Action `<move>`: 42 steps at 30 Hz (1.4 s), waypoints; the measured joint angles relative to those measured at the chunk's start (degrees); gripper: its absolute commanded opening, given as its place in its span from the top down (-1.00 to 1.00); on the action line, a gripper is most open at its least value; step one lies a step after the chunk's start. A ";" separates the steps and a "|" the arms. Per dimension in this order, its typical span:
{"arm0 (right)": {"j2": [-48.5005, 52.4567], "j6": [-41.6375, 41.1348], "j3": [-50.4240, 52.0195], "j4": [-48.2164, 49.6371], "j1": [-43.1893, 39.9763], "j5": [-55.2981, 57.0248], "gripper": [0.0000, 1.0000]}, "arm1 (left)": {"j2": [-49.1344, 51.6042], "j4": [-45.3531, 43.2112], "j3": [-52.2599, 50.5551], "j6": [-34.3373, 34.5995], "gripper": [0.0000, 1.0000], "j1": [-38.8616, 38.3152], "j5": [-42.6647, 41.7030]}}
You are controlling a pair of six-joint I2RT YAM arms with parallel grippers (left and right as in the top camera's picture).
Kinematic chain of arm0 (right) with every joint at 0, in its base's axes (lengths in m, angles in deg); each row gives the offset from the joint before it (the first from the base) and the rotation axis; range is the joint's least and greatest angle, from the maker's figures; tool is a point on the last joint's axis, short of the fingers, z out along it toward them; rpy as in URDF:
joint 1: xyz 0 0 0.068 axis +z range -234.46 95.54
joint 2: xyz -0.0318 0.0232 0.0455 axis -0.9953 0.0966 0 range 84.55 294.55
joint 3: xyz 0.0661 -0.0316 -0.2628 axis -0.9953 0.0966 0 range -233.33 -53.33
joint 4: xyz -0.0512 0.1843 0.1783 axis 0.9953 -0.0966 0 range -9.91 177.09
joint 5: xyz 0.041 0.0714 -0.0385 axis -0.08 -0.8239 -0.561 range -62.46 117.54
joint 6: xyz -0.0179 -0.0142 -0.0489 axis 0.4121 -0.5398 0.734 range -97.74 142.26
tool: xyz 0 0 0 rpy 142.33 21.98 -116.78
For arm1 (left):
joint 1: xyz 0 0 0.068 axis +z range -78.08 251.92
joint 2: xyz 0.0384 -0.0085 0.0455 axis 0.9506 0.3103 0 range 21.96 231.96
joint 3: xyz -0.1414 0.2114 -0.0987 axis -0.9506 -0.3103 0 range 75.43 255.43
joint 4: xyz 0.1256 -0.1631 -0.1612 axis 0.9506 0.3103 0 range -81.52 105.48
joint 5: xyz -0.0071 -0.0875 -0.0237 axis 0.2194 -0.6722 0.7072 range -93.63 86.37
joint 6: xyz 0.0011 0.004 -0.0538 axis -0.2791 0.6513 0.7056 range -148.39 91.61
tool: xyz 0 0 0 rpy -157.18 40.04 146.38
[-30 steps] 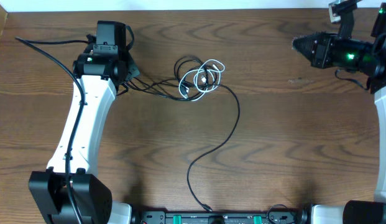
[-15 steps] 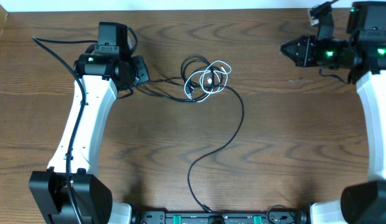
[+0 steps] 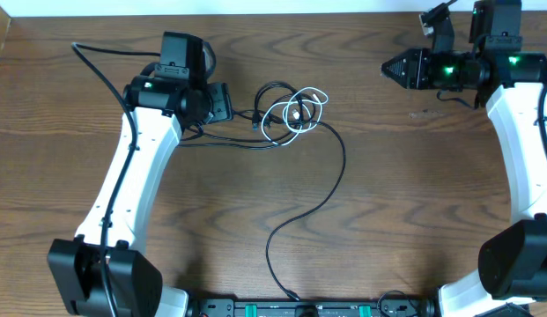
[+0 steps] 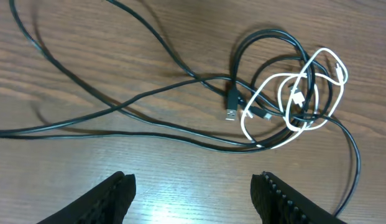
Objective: Untangle cables
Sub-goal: 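Release the cables and hold both grippers apart at the sides, then grasp the cable bundle with the left gripper and lift it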
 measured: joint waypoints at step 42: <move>0.61 0.00 0.00 1.95 3.43 7.32 0.09 | 29.51 -29.99 0.00 -15.37 0.72 -9.05 -5.29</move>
